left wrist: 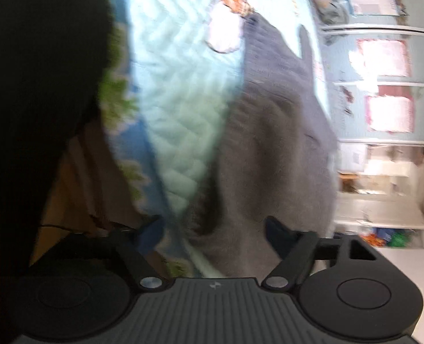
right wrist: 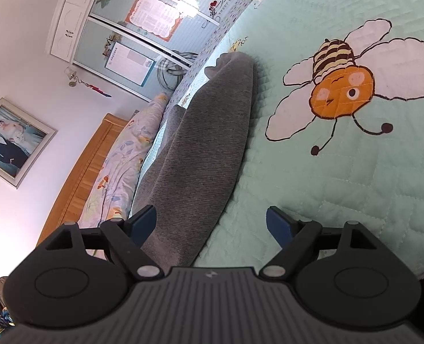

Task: Fold clothes

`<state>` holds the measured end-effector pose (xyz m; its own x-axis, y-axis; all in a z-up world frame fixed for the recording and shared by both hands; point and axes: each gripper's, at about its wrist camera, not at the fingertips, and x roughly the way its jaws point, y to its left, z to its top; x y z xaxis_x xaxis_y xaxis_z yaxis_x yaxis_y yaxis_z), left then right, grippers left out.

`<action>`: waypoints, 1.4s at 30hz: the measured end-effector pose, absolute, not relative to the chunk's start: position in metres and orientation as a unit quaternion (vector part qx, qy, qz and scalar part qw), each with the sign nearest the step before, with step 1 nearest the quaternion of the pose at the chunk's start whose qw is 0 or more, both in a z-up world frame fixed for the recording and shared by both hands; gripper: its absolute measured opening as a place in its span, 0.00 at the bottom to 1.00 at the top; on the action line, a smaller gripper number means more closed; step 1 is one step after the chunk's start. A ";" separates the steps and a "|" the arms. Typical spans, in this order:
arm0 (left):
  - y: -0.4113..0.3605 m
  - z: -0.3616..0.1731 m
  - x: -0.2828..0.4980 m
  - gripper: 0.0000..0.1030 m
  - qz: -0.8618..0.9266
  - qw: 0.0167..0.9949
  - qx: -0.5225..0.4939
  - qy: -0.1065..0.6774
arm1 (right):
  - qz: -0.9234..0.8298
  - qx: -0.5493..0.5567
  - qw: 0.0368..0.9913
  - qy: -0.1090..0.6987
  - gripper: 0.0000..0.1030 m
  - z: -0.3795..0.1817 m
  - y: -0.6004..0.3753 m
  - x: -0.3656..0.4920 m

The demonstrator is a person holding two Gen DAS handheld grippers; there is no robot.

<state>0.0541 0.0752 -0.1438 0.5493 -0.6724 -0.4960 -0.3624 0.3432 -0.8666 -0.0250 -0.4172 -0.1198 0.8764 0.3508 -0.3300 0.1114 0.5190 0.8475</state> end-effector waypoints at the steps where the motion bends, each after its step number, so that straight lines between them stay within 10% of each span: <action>1: 0.076 -0.143 0.054 0.71 -0.112 0.677 -0.562 0.461 | 0.072 0.485 0.838 0.239 0.82 -0.120 -0.417 -0.025; 36: 0.074 -0.164 0.047 0.62 -0.117 0.630 -0.616 0.458 | 0.076 0.494 0.833 0.240 0.83 -0.127 -0.421 -0.027; 42: 0.072 -0.176 0.050 0.41 -0.115 0.638 -0.614 0.450 | 0.075 0.495 0.832 0.238 0.83 -0.123 -0.417 -0.029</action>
